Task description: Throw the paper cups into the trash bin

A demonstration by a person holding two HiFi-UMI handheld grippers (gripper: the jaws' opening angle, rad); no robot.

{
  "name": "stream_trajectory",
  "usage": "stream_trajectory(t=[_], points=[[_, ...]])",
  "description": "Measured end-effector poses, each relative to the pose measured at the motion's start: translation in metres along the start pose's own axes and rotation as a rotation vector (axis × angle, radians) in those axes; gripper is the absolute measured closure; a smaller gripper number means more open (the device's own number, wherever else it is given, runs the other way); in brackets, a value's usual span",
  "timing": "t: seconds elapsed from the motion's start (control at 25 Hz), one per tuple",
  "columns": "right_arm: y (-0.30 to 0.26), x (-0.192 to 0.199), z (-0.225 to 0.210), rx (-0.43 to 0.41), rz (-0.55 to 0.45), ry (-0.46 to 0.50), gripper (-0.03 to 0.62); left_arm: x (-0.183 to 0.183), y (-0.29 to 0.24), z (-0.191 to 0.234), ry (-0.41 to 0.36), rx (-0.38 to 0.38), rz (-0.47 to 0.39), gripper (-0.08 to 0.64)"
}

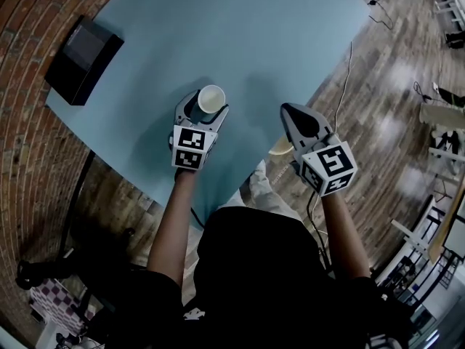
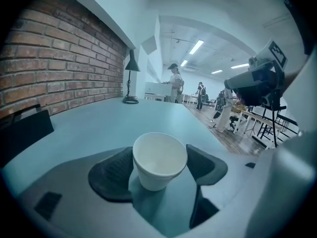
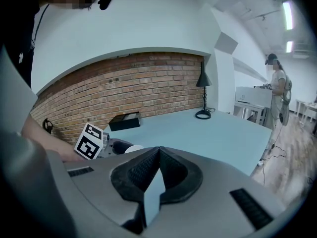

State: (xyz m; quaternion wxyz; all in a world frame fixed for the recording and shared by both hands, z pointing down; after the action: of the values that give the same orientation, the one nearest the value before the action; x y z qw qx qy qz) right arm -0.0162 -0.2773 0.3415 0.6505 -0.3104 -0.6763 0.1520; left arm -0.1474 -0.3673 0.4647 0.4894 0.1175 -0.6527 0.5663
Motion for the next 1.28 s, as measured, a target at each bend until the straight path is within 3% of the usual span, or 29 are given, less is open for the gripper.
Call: stream_trajectory(t=[0.76,1.28], points=[[0.045,0.04,-0.028,0.101,-0.02,-0.101,0.589,-0.025,0.0,-0.057,-0.091,0.095,-0.027,0.213],[0.107,0.077,-0.069,0.172,-0.081,-0.194,0.589,-0.035,-0.021,-0.152,-0.193,0.208,-0.011,0.213]])
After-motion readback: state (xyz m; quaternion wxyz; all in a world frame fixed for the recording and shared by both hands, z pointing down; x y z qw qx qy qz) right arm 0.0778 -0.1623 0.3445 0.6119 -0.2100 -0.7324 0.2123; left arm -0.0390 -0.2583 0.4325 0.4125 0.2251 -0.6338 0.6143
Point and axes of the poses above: the fingertips, and each gripper's own axes: y backward along the fingers, z to its left, x out of its underside, the point moved 2 cm from there along y, backward along the fingers, and after that the axes turned 7 degrees about z, right-handed, at the moved point
